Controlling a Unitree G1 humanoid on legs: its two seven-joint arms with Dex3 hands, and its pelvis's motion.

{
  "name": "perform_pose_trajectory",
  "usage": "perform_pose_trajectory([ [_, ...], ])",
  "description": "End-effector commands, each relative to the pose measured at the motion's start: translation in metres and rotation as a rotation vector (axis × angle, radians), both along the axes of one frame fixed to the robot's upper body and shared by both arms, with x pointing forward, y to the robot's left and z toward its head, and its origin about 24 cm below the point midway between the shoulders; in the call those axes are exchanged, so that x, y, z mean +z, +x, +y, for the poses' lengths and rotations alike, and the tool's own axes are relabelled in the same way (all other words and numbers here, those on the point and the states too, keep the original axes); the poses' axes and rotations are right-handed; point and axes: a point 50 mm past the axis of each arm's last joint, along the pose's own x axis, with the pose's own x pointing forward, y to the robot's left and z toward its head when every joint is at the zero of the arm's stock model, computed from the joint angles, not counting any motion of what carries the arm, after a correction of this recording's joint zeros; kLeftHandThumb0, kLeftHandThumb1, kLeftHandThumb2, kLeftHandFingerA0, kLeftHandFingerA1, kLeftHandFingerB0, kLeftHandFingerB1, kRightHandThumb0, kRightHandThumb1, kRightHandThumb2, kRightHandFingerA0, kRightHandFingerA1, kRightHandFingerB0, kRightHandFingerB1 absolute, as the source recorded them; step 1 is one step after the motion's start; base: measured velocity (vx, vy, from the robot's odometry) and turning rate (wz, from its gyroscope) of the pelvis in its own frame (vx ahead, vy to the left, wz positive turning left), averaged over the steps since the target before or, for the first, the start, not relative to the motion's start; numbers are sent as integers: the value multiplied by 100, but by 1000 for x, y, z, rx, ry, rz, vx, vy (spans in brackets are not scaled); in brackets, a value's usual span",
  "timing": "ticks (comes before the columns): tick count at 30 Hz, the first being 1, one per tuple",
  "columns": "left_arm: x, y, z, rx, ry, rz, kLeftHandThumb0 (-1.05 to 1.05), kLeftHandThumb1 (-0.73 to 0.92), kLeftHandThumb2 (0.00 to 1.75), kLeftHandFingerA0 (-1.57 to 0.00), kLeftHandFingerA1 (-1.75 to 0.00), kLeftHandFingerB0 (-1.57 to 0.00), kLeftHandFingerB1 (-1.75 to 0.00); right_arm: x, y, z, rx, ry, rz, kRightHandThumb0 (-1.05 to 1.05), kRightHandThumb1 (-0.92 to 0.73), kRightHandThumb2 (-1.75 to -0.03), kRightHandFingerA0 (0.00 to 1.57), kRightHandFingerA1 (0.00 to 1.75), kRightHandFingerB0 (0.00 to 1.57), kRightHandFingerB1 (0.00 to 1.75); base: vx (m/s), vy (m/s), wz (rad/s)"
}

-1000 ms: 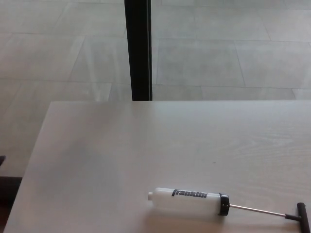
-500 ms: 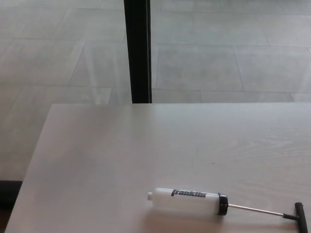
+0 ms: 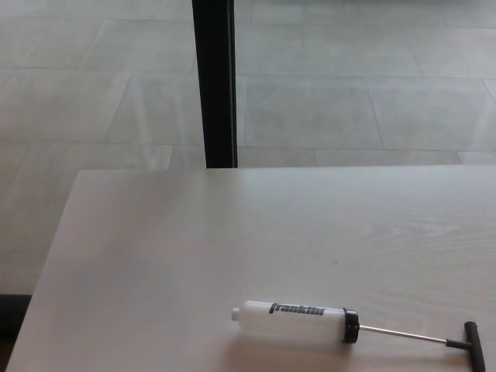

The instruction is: The robot uses its left hand to lift the air pump kept on the middle of the desk and use the right hand to pull out the handle

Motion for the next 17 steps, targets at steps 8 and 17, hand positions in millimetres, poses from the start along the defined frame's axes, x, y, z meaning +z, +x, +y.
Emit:
perform_pose_trajectory([
  [8,6,-1,8,113,81,-188,-58,77,63,-40,-66,-28,-48,-16,14,19,-131,13,-160,-68,-83,-65,55,58,18,32,0,0,0],
  [17,6,10,10,91,73,-261,-55,59,99,-33,-65,-18,-52,-23,20,30,-78,28,-243,-69,-66,-97,42,63,13,46,0,0,0],
])
